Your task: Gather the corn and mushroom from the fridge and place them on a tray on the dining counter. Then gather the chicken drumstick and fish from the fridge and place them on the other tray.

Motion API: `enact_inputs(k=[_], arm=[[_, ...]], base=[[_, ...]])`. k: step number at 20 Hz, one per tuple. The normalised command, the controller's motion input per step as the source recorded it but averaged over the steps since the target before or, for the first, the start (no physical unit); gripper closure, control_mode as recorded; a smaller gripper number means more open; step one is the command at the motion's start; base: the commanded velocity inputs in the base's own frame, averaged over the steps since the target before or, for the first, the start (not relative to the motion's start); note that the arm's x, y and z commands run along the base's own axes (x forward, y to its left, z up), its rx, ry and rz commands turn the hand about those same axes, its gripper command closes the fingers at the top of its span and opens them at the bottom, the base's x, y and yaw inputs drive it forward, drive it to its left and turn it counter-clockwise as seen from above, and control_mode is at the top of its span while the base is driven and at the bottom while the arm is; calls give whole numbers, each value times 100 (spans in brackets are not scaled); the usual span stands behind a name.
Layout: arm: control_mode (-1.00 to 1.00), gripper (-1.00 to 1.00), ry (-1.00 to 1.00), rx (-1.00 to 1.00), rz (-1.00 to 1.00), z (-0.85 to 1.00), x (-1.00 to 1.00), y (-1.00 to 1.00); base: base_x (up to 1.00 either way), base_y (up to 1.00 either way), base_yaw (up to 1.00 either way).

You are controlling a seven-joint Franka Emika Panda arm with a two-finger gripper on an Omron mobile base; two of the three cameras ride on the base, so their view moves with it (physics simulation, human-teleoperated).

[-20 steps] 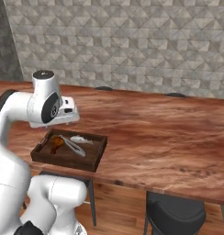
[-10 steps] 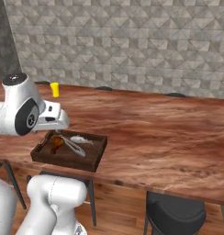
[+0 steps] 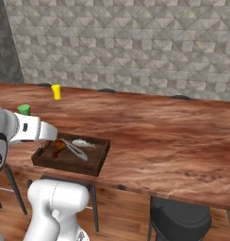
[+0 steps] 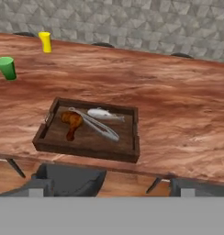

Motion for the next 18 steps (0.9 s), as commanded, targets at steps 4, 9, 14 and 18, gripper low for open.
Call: enact_inputs(k=[4, 9, 14, 18], arm=[[-100, -100, -14, 10, 0, 70, -34, -24], [-100, -100, -2, 5, 3, 16, -8, -16], [-100, -100, 0, 0, 0, -10, 0, 0], [100, -100, 0, 0, 0, -2, 0, 0]], base=[[0, 0, 0], [0, 0, 0], [0, 0, 0], [-13, 0, 0]])
